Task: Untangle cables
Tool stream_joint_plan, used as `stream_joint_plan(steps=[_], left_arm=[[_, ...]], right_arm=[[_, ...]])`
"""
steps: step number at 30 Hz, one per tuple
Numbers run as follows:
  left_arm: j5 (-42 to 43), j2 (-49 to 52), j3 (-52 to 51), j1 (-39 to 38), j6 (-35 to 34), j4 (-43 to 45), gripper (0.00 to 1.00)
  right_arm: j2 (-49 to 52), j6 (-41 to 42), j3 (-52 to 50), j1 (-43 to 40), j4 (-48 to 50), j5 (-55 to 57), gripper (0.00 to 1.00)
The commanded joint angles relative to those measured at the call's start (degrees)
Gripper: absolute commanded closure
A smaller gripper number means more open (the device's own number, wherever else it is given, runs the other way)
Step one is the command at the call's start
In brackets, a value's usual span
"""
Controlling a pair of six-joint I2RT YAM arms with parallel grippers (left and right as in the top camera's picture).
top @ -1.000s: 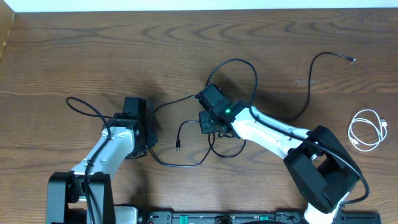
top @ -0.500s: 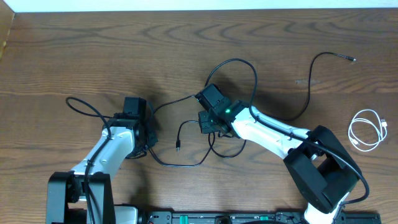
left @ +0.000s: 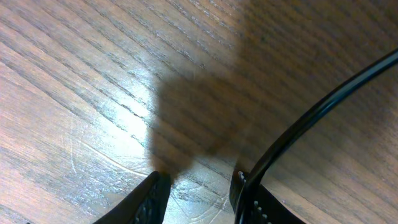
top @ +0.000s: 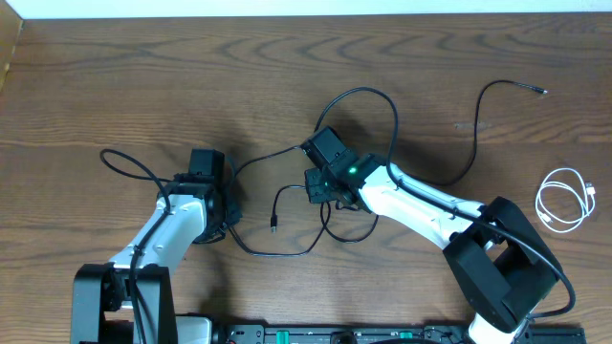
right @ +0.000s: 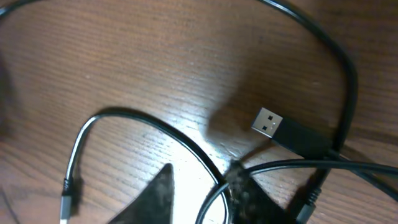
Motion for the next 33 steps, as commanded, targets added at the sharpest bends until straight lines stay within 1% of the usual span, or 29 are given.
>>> stream_joint_plan(steps=[1,2,4,6,9,12,15,18,22,23,25,26,27,28,29,30,31,33], left_arm=[[-1.31,1.95,-2.10,0.24,-0.50,-0.22,0.61],[-1.31,1.95,-2.10,0.24,-0.50,-0.22,0.61],[-1.31,1.95,-2.10,0.24,-0.50,-0.24,0.61],[-1.31,1.95,-2.10,0.24,-0.50,-0.24,0.61],[-1.31,1.95,-2.10,0.24,-0.50,-0.24,0.61],[-1.31,1.95,-2.10,0.24,-0.50,-0.22,0.61],[-1.31,1.95,-2.10,0.24,-0.50,-0.24,0.61],[-1.31,1.95,-2.10,0.24,-0.50,-0.22,0.61],[-1.31,1.95,-2.10,0.24,-0.50,-0.22,0.61],[-1.31,1.95,-2.10,0.24,-0.50,-0.22,0.61],[-1.31,1.95,-2.10,0.24,-0.50,-0.22,0.61],[-1.31,1.95,-2.10,0.24,-0.50,-0.22,0.61],[-1.31,1.95,-2.10,0.24,-0.50,-0.22,0.61],[-1.31,1.95,-2.10,0.24,-0.50,-0.22,0.61],[-1.31,1.95,-2.10,0.24,-0.50,-0.22,0.61],[-1.31,1.95,-2.10,0.24,-0.50,-0.22,0.61],[-1.31,1.95,-2.10,0.24,-0.50,-0.24,0.61],[-1.31,1.95,-2.10,0.24,-0.50,-0.22,0.61]], right_arm=[[-1.53,-0.13,0.50,0.39,-0.92,0.00,0.64],[-1.53,-0.13,0.50,0.39,-0.98,0.00,0.64],[-1.53,-0.13,0.50,0.39,-1.18,0.00,0.71],[-1.53,-0.13,0.50,0.39,-1.62,0.00,0.75],[-1.53,-0.13,0.48,0.42,-2.03,-0.96,0.75],[-1.53,-0.13,0.50,0.55,-2.03,-3.58,0.72],[-1.53,-0.13,0.50,0.70,-2.03,-5.60,0.72],[-1.53,-0.13,0.50,0.70,-2.01,-5.53,0.78],[-1.53,-0.13,0.48,0.72,-1.99,-5.55,0.78],[-1.53,-0.13,0.50,0.72,-1.99,-5.53,0.81],[-1.53,-0.13,0.50,0.70,-1.99,-5.53,0.81],[-1.53,-0.13,0.50,0.70,-2.01,-5.53,0.78],[-1.53,-0.13,0.50,0.70,-2.01,-5.53,0.73],[-1.53,-0.13,0.48,0.70,-2.01,-5.53,0.73],[-1.53,-0.13,0.48,0.72,-2.01,-5.53,0.75],[-1.53,-0.13,0.48,0.72,-1.99,-5.53,0.83],[-1.53,-0.13,0.48,0.70,-1.97,-5.51,0.98],[-1.53,-0.13,0.48,0.72,-1.97,-5.51,0.99]])
